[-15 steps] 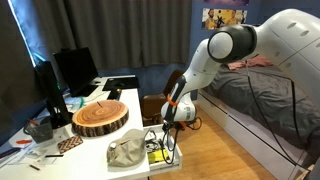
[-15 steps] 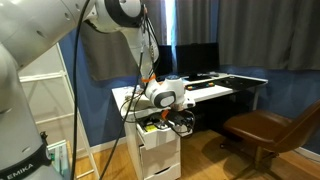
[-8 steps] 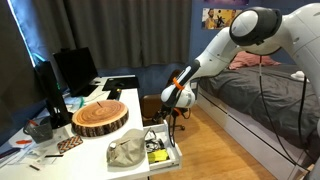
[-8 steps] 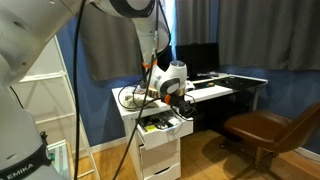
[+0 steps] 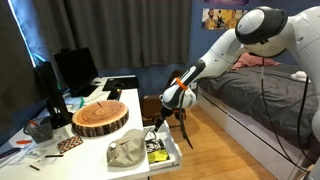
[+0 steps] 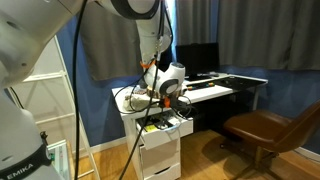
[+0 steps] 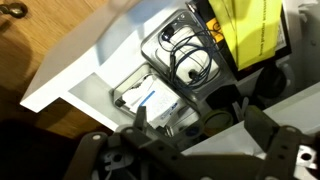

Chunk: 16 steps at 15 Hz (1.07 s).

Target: Open the top drawer

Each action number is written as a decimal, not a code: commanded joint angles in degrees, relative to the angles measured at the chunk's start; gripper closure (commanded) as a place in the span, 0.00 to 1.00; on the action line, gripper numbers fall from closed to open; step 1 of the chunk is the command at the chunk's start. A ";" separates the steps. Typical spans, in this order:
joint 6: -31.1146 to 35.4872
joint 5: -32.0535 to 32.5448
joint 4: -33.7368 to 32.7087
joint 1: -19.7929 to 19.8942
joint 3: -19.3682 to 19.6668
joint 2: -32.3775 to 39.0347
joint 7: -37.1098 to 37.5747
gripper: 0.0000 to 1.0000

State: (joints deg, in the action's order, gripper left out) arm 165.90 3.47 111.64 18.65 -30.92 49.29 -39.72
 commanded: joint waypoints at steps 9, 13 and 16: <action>-0.70 7.40 0.71 -11.00 11.67 -1.27 -3.34 0.00; 1.32 11.78 1.07 -15.14 15.80 -1.19 -4.75 0.00; 0.56 14.86 1.38 -17.22 18.36 -1.37 -5.74 0.00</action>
State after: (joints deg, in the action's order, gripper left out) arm 166.42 15.18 111.68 3.49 -15.18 49.23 -44.39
